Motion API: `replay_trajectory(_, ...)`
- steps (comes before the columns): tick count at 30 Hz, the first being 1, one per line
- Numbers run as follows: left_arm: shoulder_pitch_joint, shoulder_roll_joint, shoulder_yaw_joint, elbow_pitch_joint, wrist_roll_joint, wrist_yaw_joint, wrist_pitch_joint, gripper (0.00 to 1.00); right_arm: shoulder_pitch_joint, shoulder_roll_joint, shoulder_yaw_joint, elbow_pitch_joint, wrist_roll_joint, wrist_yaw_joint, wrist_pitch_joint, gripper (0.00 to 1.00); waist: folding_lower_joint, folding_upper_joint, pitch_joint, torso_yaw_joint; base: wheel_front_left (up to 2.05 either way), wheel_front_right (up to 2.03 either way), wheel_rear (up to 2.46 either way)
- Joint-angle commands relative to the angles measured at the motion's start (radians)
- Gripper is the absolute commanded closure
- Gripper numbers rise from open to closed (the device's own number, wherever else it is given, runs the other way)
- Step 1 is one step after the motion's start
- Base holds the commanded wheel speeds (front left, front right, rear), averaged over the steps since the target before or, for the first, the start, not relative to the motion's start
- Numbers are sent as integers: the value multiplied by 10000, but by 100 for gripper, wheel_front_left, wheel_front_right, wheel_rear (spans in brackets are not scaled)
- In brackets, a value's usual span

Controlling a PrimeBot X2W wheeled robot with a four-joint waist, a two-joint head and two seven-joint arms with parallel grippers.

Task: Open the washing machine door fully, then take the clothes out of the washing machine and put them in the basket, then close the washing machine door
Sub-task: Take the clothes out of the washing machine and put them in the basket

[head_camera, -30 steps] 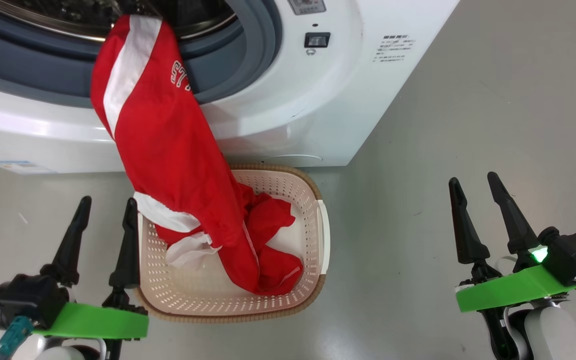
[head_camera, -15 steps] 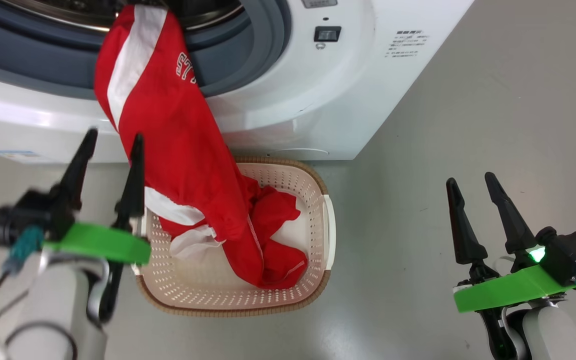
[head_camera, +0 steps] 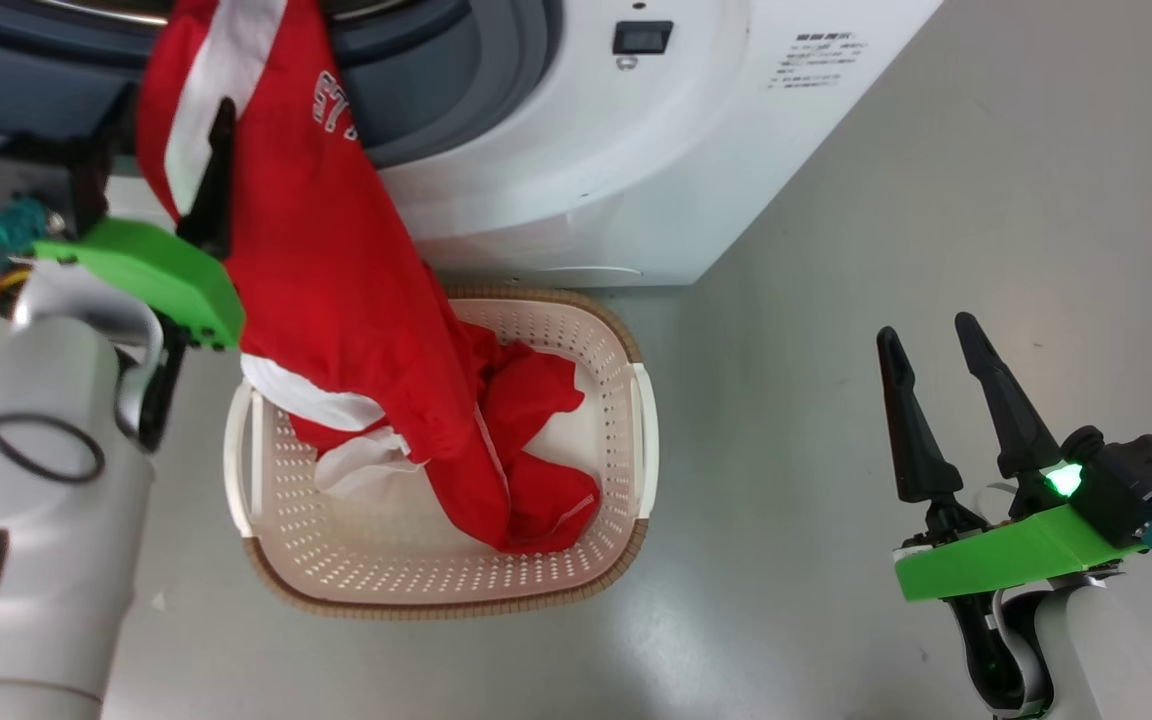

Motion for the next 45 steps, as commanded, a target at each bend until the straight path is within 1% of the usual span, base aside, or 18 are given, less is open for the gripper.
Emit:
replay_trajectory(1,-383,545,115,259,-131,-54,3,0,-66,-39,238,-258,36,63,-63,0,-1,0,153,-122,0,0,0)
replay_trajectory(6,-1248,720,-351,1608,-328,-54,-4,0,-158,-39,256,-302,85,63,-63,0,-1,0,334,-286,0,0,0)
replay_trajectory(10,-1721,788,-676,2357,-525,-54,-101,0,-213,-39,265,-337,101,63,-63,0,-1,0,442,-381,0,0,0)
replay_trajectory(11,-1809,787,-753,2486,-582,-54,-134,5,-220,-39,259,-346,104,63,-63,0,-1,0,459,-392,0,0,0)
replay_trajectory(12,-1883,787,-827,2601,-636,-54,-166,32,-224,-39,253,-353,105,63,-63,0,-1,0,473,-398,0,0,0)
replay_trajectory(13,-1948,791,-901,2706,-681,-54,-197,54,-227,-39,247,-361,107,63,-63,0,-1,0,487,-403,0,0,0)
replay_trajectory(14,-2003,795,-969,2799,-727,-54,-226,65,-232,-39,243,-365,109,63,-63,0,-1,0,498,-409,0,0,0)
replay_trajectory(16,-2092,803,-1110,2935,-809,-54,-280,100,-246,-39,230,-364,112,63,-63,0,-1,0,511,-412,0,0,0)
replay_trajectory(22,-2136,785,-1391,2835,-1153,-54,-391,100,-284,-39,169,-360,100,63,-63,0,-1,0,488,-342,0,0,0)
replay_trajectory(25,-1937,825,-1271,2185,-1333,-54,-400,100,-275,-39,129,-366,92,63,-63,0,-1,0,451,-278,0,0,0)
replay_trajectory(29,-1228,860,-815,1055,-1491,-54,-403,100,-219,-39,113,-354,80,63,-63,0,-1,0,340,-199,0,0,0)
replay_trajectory(30,-1228,860,-815,1055,-1491,-54,-403,100,-219,-39,113,-354,80,63,-63,0,-1,0,340,-199,0,0,0)
replay_trajectory(38,963,570,170,-1340,-1257,-54,-404,100,-107,-39,95,-332,70,63,-63,0,-1,0,124,-62,0,0,0)
replay_trajectory(45,3148,156,510,-3111,-1017,-54,-405,100,29,-39,82,-347,33,63,-63,0,-1,0,-27,-15,0,0,0)
